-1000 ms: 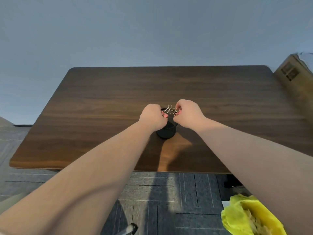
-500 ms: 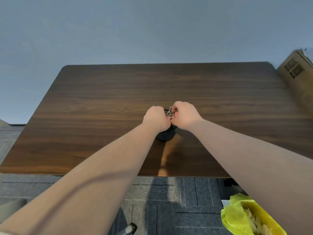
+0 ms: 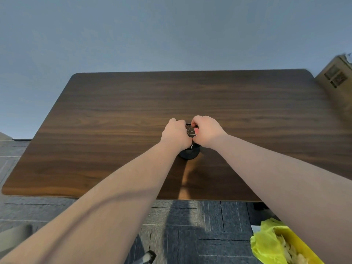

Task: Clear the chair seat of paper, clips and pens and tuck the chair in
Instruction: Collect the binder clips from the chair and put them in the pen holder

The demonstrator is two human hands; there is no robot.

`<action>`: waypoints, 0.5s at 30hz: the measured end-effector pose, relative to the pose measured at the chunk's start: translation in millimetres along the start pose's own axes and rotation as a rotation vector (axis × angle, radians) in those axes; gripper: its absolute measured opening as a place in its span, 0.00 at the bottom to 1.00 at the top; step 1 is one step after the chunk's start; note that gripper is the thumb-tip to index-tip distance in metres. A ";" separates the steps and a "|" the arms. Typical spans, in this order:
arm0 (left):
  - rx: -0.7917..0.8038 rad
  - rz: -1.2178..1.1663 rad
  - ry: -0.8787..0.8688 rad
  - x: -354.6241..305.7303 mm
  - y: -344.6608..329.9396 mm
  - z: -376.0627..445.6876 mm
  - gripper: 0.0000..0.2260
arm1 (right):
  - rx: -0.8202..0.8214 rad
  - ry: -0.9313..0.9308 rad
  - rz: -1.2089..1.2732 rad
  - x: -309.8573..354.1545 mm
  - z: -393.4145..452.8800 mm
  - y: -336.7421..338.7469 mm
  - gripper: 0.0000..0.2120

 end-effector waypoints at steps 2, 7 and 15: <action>0.007 -0.011 -0.008 -0.6 -1.9 0.4 0.13 | 0.003 0.004 -0.007 -0.2 0.5 -2.7 0.16; 0.006 -0.059 -0.059 -5.9 -5.6 1.6 0.18 | 0.012 -0.007 -0.008 0.5 0.2 -6.0 0.18; -0.045 -0.141 -0.091 -3.8 -3.7 2.8 0.17 | 0.009 0.051 -0.033 2.8 1.0 -7.6 0.21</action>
Point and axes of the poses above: each hand's wrist, its own z-axis towards the middle knuckle, its own y-axis out of the back of the hand, x = y × z, the point moved 9 cm from there along z, towards the middle knuckle, and after that the axes turned 12 degrees about -y, right-handed, at the moved point
